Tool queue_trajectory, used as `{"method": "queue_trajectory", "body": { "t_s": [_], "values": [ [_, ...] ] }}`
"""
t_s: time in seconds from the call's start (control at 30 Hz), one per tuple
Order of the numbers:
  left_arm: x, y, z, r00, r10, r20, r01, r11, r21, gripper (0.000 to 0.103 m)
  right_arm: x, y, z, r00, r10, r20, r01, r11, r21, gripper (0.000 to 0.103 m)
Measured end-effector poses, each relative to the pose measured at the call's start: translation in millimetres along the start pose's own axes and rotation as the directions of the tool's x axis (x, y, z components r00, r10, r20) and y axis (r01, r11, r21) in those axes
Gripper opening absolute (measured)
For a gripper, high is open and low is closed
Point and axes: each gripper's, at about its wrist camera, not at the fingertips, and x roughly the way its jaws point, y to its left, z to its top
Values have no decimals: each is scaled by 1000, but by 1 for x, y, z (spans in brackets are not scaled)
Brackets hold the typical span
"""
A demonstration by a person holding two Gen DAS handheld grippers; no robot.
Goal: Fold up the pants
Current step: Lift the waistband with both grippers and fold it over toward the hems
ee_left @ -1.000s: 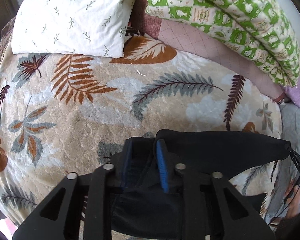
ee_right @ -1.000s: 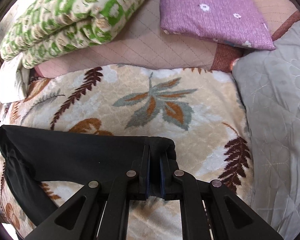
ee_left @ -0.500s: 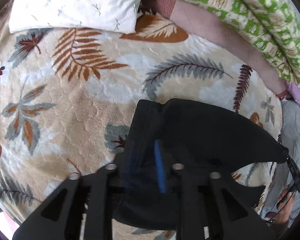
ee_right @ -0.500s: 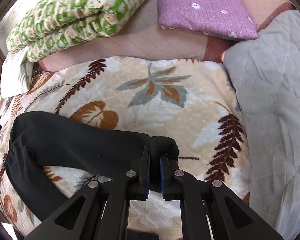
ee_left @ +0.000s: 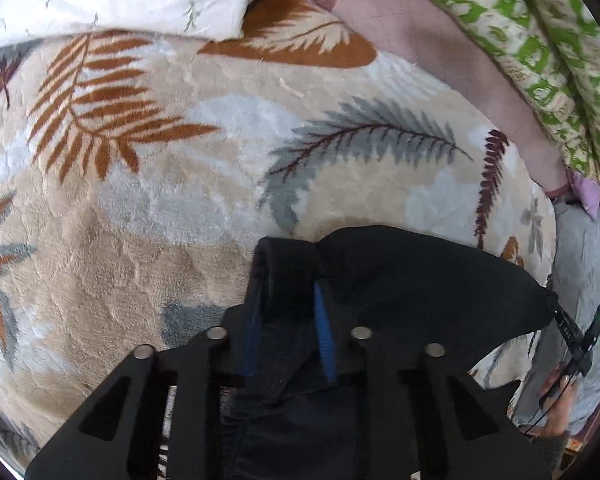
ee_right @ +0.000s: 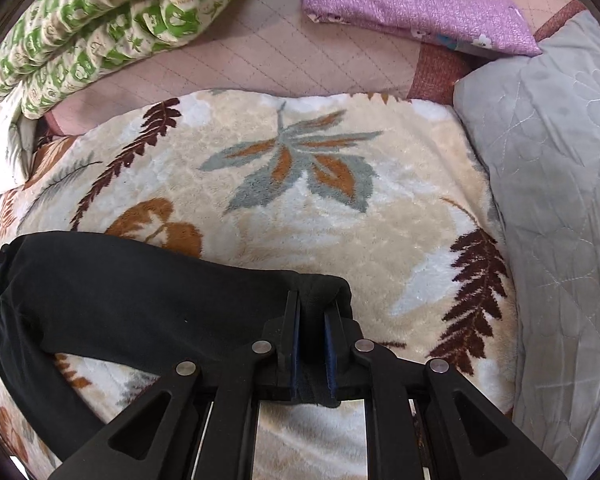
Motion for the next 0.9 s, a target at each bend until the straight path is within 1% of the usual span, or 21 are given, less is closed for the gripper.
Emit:
{"method": "queue_trajectory", "body": {
  "t_s": [0.03, 0.2, 0.27, 0.4, 0.53, 0.67, 0.9],
  "values": [
    [-7, -3, -1, 1000, 8, 27, -8, 1000, -1, 17, 1, 1, 1, 1000, -3, -1, 3, 1000, -1, 12],
    [-36, -11, -6, 994, 17, 104, -19, 1000, 18, 15, 3, 1, 5, 1000, -13, 4, 13, 1000, 5, 12],
    [-51, -16, -10, 987, 32, 157, -39, 998, 39, 15, -1, 1, 6, 1000, -7, 15, 7, 1000, 10, 11],
    [-64, -17, -19, 971, 57, 231, -75, 995, 67, 15, -15, -1, 7, 999, 10, 53, -10, 1000, 6, 9],
    [-68, -18, -34, 961, 81, 263, -105, 991, 80, 15, -37, -1, 5, 994, 40, 102, -38, 999, -17, 9],
    [-73, -11, -50, 957, 77, 279, -97, 994, 58, 15, -61, 1, -5, 985, 77, 153, -71, 996, -46, 9],
    [-86, -2, -79, 944, 72, 321, -84, 996, 22, 15, -84, -2, -41, 979, 106, 174, -94, 993, -74, 9]
  ]
}}
